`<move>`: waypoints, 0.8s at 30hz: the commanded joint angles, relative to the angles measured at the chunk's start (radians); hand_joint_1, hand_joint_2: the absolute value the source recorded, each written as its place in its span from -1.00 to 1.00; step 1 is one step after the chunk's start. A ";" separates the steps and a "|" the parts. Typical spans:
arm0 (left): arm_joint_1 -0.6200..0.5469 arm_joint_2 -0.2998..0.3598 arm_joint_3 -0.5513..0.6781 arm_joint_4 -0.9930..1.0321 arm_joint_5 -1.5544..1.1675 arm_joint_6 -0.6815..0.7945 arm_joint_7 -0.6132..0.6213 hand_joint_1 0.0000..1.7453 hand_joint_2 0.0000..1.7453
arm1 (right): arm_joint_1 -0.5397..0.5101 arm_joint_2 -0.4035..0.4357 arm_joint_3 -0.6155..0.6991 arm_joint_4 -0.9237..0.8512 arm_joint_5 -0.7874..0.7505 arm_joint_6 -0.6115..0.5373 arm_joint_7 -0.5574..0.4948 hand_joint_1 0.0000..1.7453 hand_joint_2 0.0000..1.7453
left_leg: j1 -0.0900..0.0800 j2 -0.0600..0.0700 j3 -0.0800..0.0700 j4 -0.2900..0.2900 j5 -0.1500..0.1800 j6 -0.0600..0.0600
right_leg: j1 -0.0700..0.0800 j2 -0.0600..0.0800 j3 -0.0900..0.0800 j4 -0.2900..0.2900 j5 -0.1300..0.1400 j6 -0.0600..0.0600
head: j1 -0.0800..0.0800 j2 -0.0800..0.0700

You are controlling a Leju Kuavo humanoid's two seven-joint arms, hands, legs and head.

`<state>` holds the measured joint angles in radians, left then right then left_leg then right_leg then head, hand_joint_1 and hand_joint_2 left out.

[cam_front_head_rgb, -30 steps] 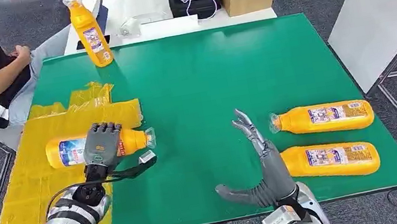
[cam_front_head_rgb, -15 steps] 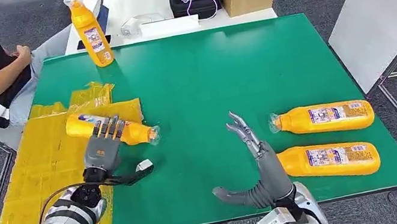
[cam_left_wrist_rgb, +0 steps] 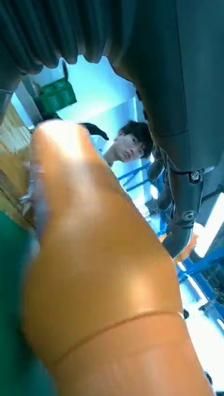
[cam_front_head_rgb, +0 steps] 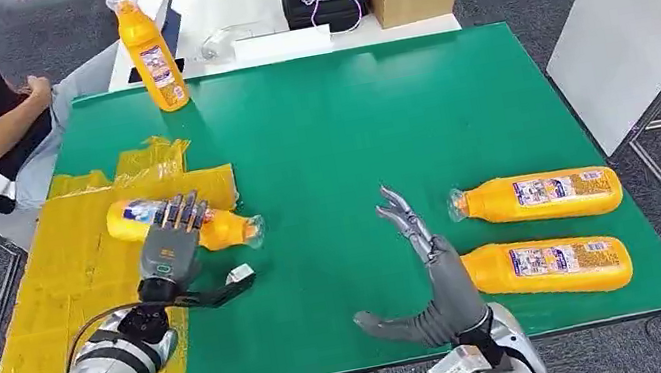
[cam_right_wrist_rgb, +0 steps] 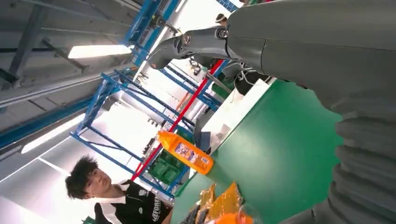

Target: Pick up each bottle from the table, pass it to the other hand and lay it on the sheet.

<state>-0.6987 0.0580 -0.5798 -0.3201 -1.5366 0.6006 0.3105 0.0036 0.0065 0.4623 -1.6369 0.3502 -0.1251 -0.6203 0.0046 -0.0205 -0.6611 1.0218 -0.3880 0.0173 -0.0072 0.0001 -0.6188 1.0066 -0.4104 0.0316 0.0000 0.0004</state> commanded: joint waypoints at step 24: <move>0.430 -0.099 0.995 -0.825 1.058 -0.287 -0.960 -1.00 1.00 | -0.198 0.169 0.228 0.180 0.123 -0.153 0.213 -1.00 1.00 | 0.003 0.014 0.009 -0.002 -0.006 -0.005 | 0.002 0.014 0.005 -0.002 -0.003 -0.003 | 0.001 0.000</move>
<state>-0.2828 -0.0076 0.3235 -1.0869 -0.4818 0.3113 -0.6474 -0.1463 0.1888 0.6619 -1.5232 0.4765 -0.2808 -0.4078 0.0065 -0.0087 -0.6576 1.0204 -0.3917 0.0121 -0.0059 0.0139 -0.6199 1.0071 -0.4121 0.0288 0.0008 0.0004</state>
